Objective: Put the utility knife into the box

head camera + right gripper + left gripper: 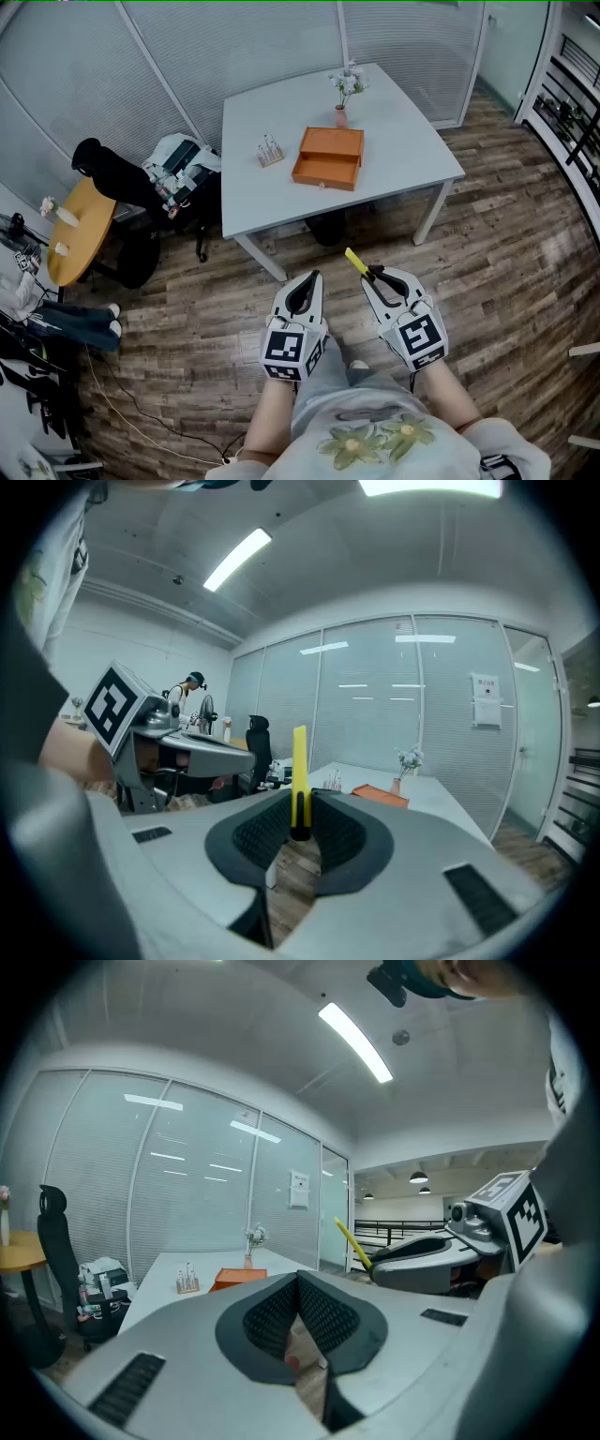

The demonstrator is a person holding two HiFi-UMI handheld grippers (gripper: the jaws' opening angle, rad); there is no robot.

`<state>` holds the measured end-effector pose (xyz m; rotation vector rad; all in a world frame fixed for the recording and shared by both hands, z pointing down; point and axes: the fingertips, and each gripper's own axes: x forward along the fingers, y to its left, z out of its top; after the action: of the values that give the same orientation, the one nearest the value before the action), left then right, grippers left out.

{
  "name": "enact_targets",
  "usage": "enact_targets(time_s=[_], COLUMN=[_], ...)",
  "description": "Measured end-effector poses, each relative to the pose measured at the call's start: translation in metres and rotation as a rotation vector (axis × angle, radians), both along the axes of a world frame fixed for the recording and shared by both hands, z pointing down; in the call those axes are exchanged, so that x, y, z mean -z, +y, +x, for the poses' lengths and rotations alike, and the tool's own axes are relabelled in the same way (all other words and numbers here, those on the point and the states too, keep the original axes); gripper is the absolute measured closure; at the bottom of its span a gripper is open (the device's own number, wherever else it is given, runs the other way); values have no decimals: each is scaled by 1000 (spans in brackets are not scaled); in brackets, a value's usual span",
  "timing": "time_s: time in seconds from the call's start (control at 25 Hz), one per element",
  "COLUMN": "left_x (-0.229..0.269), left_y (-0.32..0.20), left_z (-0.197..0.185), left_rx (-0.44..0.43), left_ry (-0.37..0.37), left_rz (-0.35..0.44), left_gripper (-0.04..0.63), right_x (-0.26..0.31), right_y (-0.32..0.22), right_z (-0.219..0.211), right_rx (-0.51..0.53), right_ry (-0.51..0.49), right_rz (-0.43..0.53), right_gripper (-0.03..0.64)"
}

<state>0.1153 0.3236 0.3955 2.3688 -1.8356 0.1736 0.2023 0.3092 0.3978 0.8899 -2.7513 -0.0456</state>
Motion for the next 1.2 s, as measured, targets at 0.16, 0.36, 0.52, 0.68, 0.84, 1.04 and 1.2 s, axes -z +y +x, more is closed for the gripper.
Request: enact_targets(time_s=[0.16, 0.36, 0.52, 0.68, 0.84, 1.04, 1.2], left_x=[-1, -5, -10, -9, -2, 8, 10], left_y=[2, -1, -11, -37, -70, -122, -162], left_z=[3, -3, -14, -33, -54, -81, -101], left_rx=[5, 6, 11, 8, 0, -14, -24], left_ry=[5, -1, -9, -6, -7, -14, -16], left_rz=[1, 0, 1, 11, 28, 42, 47], left_gripper=[594, 594, 594, 594, 594, 594, 594], right_x=[2, -1, -2, -4, 1, 14, 19], right_y=[2, -4, -14, -42, -74, -127, -166], right_z=[-1, -6, -13, -27, -46, -71, -88], right_rx=[5, -4, -6, -15, -20, -29, -41], right_ry=[-10, -11, -16, -2, 4, 11, 24], right_rz=[-6, -3, 4, 8, 22, 57, 72], right_gripper=[546, 546, 546, 546, 546, 545, 546])
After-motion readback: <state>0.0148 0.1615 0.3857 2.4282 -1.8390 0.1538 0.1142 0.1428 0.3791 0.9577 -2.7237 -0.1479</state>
